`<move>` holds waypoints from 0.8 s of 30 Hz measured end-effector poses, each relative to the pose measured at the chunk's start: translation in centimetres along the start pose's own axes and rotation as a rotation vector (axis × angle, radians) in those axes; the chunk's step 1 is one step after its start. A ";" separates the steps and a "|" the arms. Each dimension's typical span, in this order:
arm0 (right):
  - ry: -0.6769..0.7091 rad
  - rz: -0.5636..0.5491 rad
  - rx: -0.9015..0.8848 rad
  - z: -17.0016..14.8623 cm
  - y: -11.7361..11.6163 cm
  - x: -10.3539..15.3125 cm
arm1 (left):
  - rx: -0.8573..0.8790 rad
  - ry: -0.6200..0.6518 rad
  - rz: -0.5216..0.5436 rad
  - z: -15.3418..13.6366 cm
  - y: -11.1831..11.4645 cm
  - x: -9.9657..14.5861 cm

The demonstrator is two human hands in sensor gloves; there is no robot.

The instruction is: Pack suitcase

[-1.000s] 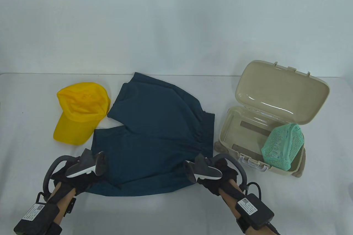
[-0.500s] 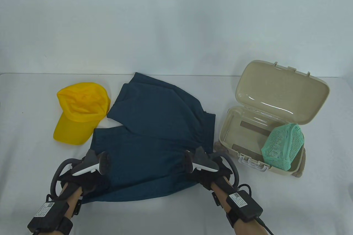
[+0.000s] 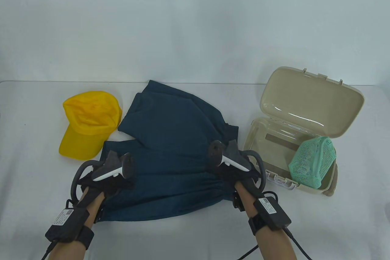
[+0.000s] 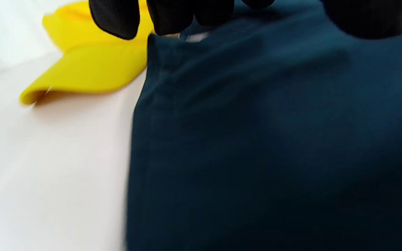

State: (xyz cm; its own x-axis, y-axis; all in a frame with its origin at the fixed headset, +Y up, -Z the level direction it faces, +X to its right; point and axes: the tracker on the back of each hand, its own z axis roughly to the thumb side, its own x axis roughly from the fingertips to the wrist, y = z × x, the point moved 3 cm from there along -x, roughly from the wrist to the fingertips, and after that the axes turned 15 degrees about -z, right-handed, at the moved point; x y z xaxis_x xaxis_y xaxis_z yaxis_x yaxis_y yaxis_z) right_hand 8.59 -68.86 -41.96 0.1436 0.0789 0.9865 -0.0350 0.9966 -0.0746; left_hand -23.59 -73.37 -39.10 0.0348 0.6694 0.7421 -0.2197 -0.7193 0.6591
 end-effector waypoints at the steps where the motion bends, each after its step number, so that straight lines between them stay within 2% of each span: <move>1: -0.023 -0.013 -0.002 0.1 0.6 -0.9 | 0.018 0.002 0.037 0.5 -1.4 -0.4; 5: -0.105 -0.009 -0.062 0.2 0.8 -3.5 | 0.113 -0.009 0.096 1.5 -4.5 -2.3; 7: -0.147 0.032 -0.098 0.2 0.2 -4.7 | 0.169 0.001 0.101 2.2 -5.3 -3.3; 12: -0.171 0.070 -0.071 0.7 -1.2 -6.4 | 0.154 -0.024 0.113 2.8 -6.6 -5.6; 20: -0.205 0.108 -0.084 0.9 -2.8 -8.8 | 0.267 0.023 0.067 1.8 -5.6 -8.8; 24: -0.236 0.161 -0.106 0.8 -4.5 -9.6 | 0.247 0.048 0.045 2.2 -5.3 -10.0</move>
State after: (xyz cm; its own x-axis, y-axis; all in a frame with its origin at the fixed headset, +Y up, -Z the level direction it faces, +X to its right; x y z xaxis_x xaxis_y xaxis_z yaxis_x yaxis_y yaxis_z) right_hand 6.59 -74.09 -51.03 -0.0893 0.2404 0.9666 0.0666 0.9697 -0.2350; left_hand -20.60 -76.69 -49.72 -0.0174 0.6397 0.7684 0.0251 -0.7680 0.6400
